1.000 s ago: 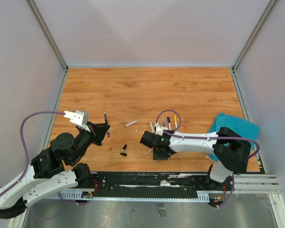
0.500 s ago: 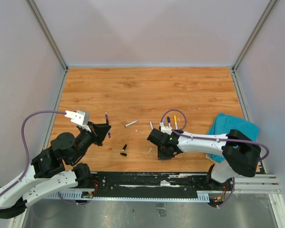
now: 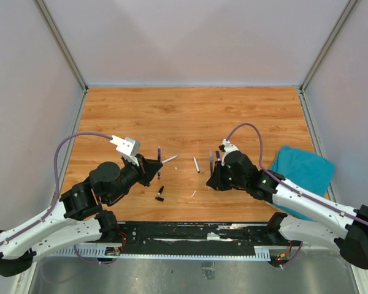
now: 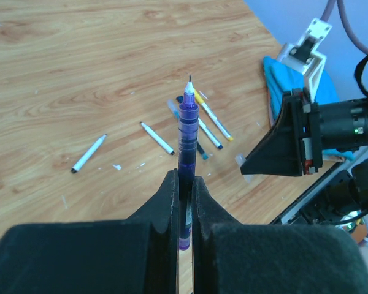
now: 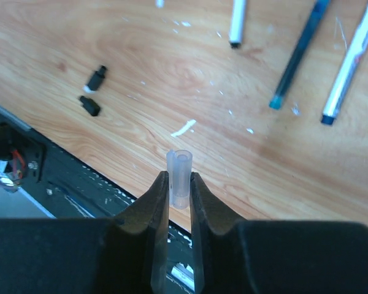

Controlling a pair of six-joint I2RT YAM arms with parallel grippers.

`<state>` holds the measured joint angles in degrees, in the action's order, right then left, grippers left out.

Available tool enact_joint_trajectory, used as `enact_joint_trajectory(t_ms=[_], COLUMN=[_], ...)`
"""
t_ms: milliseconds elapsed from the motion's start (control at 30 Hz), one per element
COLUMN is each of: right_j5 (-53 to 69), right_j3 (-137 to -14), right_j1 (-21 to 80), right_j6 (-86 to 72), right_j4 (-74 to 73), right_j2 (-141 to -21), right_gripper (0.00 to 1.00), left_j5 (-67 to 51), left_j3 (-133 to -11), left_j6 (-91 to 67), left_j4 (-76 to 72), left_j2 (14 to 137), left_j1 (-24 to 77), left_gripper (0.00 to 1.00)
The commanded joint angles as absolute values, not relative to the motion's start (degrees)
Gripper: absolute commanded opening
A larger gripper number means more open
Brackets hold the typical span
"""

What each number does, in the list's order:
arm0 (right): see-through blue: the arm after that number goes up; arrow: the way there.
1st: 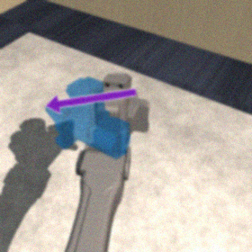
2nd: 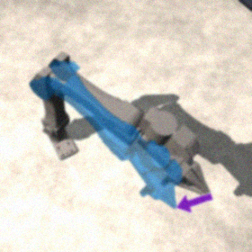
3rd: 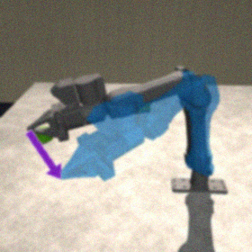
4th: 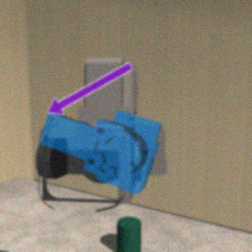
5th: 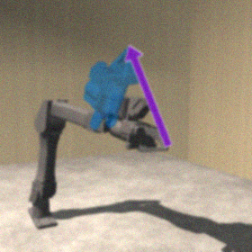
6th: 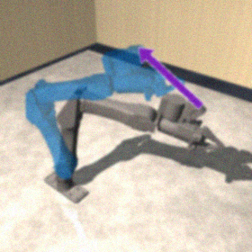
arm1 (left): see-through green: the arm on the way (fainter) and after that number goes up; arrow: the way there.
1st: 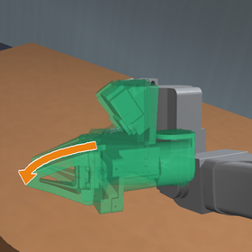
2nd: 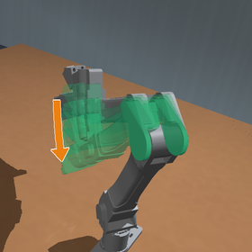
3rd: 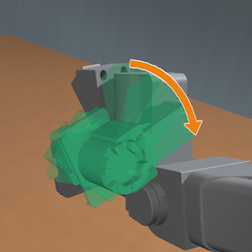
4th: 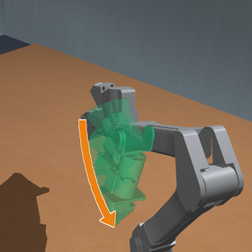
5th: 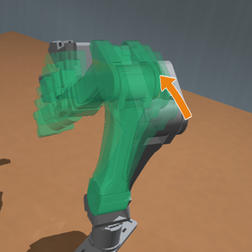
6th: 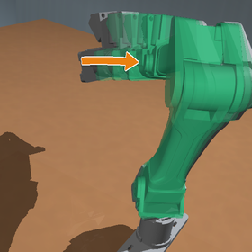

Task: Insert the pens into the pen caps
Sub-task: Insert the pen cap onto the pen.

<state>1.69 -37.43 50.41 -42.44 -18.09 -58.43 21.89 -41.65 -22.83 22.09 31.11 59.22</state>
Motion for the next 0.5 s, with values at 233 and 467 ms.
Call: enact_joint_trajectory(t_ms=[233, 467], right_j5=[-6.67, -11.03], right_j3=[-35.06, -33.97], right_j1=[50.01, 49.97], right_j6=[-37.11, -40.81], right_j4=[-5.18, 2.90], right_j2=[-45.11, -40.73], right_gripper=[0.04, 0.02], left_j5=[10.75, 8.21], left_j3=[-38.41, -36.39], left_j6=[-26.85, -30.66], left_j4=[5.59, -0.64], left_j2=[40.26, 45.83], left_j1=[59.33, 60.58], left_gripper=[0.00, 0.01])
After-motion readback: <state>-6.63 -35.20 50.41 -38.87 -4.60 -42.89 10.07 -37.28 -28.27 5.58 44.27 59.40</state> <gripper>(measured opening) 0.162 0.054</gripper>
